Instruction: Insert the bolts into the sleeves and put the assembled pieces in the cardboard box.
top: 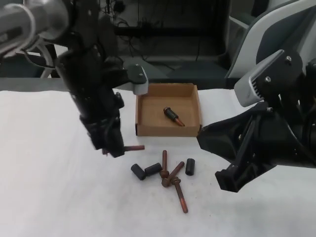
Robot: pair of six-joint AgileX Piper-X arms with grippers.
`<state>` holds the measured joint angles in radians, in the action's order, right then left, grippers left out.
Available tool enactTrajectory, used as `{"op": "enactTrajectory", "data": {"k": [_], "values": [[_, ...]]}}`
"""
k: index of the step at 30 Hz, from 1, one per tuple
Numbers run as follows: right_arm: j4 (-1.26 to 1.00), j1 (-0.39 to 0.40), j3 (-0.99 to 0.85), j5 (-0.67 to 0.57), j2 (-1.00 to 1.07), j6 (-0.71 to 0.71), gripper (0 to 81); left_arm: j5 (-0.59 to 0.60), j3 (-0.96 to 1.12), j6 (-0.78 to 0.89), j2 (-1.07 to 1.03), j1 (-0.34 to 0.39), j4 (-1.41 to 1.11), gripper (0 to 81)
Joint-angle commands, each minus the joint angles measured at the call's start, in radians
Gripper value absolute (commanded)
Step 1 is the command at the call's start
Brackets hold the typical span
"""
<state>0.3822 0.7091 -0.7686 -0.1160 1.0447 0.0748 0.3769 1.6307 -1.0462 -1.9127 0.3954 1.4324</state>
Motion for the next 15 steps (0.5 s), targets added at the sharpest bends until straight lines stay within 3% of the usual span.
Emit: {"op": "enactTrajectory", "data": {"k": [1,15], "values": [[-0.014,-0.005,-0.014,-0.010,-0.010,0.046,0.6,0.040,-0.033,-0.108,0.067,0.007,0.053,1.7],[-0.022,-0.005,0.015,-0.010,-0.010,0.303,0.6,0.032,-0.283,-0.596,0.094,0.142,-0.223,1.7]]}}
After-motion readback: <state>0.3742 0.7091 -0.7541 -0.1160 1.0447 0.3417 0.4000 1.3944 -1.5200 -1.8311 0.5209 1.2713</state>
